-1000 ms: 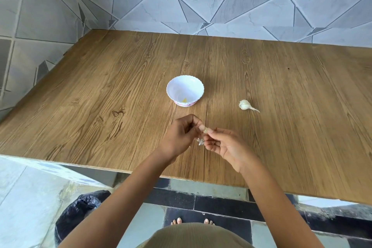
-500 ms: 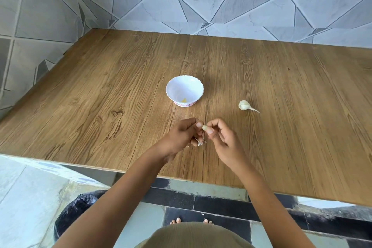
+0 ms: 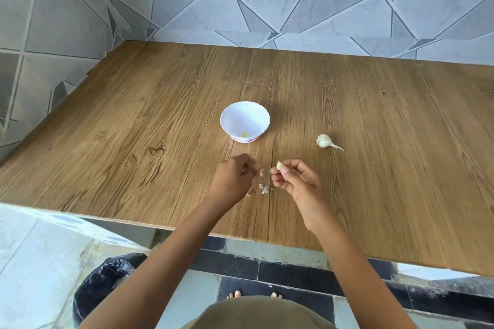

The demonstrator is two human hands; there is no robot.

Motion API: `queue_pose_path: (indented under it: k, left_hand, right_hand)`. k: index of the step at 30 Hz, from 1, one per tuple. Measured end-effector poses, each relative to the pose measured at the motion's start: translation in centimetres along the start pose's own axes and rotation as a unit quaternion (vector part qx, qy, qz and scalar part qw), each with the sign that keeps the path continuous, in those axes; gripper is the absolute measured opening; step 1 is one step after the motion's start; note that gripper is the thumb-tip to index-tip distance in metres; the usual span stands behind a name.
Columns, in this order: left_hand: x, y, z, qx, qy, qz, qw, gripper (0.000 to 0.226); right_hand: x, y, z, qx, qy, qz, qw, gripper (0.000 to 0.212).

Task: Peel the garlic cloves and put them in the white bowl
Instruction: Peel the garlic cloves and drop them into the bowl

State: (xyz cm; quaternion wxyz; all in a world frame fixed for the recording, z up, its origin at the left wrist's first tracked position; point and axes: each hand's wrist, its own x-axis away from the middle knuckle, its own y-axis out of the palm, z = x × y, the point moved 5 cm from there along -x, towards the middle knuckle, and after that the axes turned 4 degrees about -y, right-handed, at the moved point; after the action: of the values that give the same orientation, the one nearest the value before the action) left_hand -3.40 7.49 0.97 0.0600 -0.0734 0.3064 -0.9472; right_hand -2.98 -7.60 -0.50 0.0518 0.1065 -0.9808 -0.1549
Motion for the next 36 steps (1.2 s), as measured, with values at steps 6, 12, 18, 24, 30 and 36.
queue_pose_path:
  k: [6,12,18,24,30,36]
  left_hand:
    - [0.1,-0.3,-0.7,-0.146,0.050,0.032,0.988,0.009]
    - [0.2,-0.7,1.4,0.160,0.024,-0.055,0.985,0.010]
    - [0.0,0.0,1.6,0.181,-0.030,-0.113,0.977,0.010]
    - [0.2,0.4,1.5,0.232,-0.075,-0.146,0.959,0.012]
    - [0.7,1.1,1.5,0.295,-0.117,-0.179,0.931,0.016]
    - [1.1,1.4,1.7,0.369,-0.147,-0.213,0.893,0.016]
  right_hand:
    - [0.1,0.0,0.0,-0.109,0.084,0.020,0.990,0.005]
    - [0.0,0.1,0.1,-0.083,0.110,0.007,0.990,0.006]
    - [-0.1,0.0,-0.3,-0.011,0.086,0.012,0.996,0.006]
    - [-0.2,-0.3,-0.3,0.022,0.051,0.017,0.998,0.005]
    - [-0.4,-0.2,-0.9,0.077,-0.019,0.013,0.997,0.011]
    - [-0.5,0.0,-1.4,0.097,-0.063,-0.006,0.993,0.021]
